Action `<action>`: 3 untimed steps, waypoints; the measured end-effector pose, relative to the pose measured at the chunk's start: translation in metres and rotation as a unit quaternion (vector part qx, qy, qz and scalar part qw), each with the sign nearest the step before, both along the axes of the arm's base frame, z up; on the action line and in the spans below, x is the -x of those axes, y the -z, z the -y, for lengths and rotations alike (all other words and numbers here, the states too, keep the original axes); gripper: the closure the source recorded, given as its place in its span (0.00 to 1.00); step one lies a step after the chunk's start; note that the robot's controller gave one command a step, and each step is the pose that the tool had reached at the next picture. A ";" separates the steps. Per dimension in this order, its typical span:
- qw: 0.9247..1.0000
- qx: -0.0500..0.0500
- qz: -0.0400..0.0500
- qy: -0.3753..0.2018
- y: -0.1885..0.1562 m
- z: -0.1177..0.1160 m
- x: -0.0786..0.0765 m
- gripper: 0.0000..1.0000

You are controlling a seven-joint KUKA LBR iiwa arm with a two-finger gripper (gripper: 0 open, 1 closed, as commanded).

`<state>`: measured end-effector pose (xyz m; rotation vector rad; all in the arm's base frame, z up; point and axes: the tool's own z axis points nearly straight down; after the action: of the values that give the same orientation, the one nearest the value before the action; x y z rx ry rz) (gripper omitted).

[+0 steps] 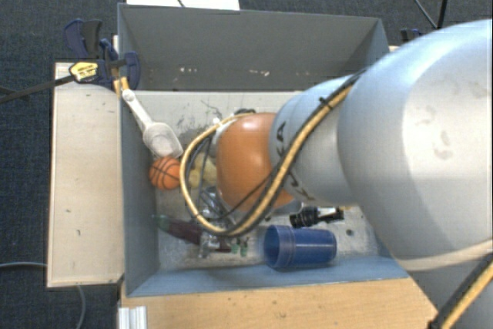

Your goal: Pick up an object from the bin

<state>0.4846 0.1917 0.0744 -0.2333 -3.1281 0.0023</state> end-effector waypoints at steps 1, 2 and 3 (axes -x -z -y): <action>1.000 0.001 -0.004 0.000 -0.021 0.000 0.002 1.00; 1.000 0.000 0.001 0.000 -0.045 0.000 -0.001 1.00; 1.000 -0.001 0.004 0.000 -0.058 -0.001 -0.002 1.00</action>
Offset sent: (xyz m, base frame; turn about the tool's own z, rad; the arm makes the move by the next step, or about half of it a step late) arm -0.0001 0.0000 0.0038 0.0000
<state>0.4869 0.1924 0.1327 -0.2350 -3.1357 -0.0029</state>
